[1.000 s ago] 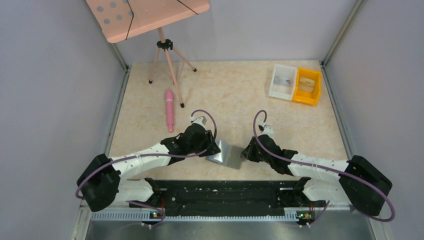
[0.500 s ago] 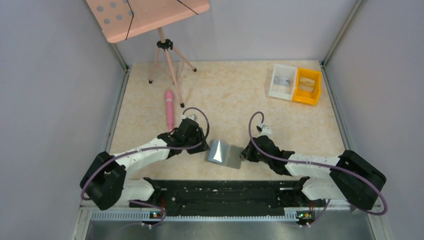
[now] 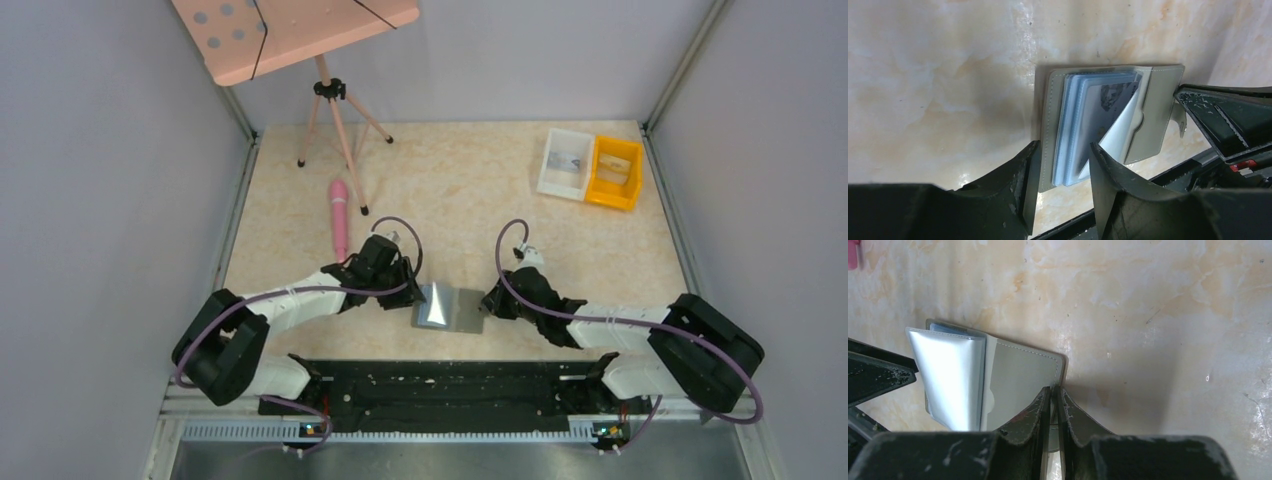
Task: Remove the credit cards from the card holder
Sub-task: Open the card holder at the center of the board.
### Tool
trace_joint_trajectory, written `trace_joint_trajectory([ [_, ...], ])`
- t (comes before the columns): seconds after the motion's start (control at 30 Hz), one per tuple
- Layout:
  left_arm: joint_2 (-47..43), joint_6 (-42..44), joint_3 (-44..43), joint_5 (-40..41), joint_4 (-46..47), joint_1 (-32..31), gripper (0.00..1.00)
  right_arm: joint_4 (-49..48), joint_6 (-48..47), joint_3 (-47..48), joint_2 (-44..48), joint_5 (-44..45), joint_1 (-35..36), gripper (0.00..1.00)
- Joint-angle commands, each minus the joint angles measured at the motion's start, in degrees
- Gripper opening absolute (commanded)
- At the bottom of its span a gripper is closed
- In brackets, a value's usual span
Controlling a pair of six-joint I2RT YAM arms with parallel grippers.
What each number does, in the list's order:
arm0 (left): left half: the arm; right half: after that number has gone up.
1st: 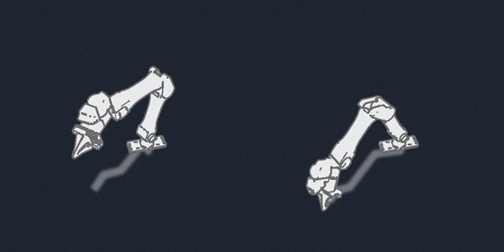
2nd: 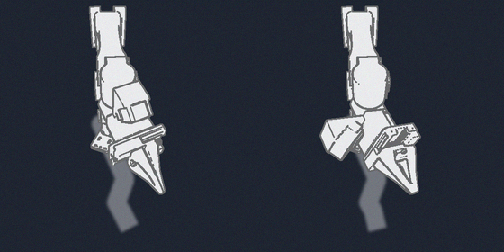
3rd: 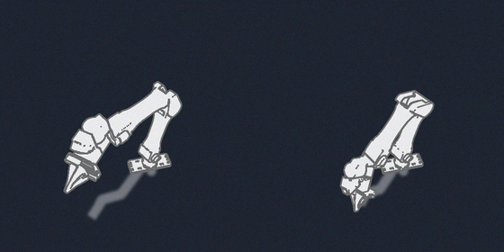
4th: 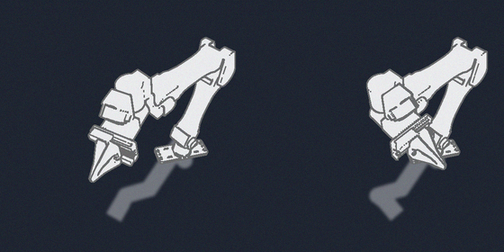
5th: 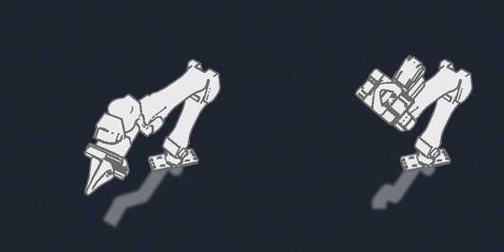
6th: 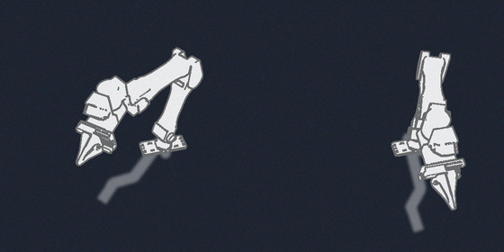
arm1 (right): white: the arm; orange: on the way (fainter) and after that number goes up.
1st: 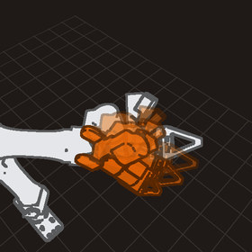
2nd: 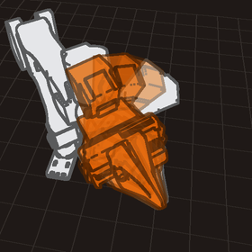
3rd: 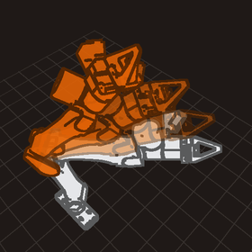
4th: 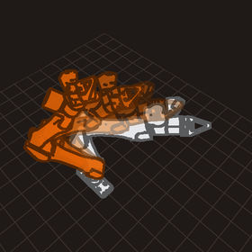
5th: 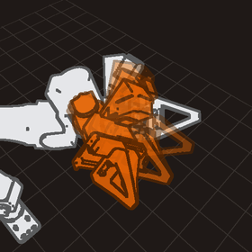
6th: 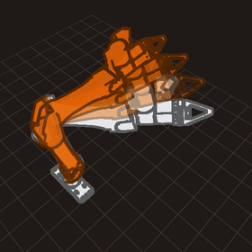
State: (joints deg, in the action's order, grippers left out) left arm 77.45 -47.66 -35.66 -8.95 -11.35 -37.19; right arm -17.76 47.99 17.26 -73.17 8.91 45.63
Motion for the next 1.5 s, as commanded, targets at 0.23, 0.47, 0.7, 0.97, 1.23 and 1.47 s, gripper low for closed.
trace_joint_trajectory([
  [0.23,0.12,-3.67,3.82,-0.09,5.28,0.18,0.44,2.77,-1.49,-0.39,-1.46,-0.45,-0.53,0.1],
  [0.47,0.65,-3.46,3.57,1.5,3.22,0.14,0.44,2.64,-1.32,-0.76,-0.9,-0.45,-0.56,0.1],
  [0.7,0.4,-4.5,5.21,-3.41,7.98,0.1,0.44,2.86,-1.36,-1.08,-0.09,-0.29,-0.6,0.1],
  [0.97,0.04,-2.35,3.23,-7.0,9.73,-1.33,0.43,1.59,-2.18,-0.31,0.34,-1.85,-0.58,0.1],
  [1.23,-0.19,-1.83,3.02,-7.47,10.83,-1.75,0.4,7.54,-3.95,5.97,0.27,-2.1,-0.58,0.21],
  [1.47,-0.81,-1.88,3.53,-7.43,10.88,-1.83,0.36,14.03,-4.99,12.74,2.67,-2.13,-0.44,0.33],
])
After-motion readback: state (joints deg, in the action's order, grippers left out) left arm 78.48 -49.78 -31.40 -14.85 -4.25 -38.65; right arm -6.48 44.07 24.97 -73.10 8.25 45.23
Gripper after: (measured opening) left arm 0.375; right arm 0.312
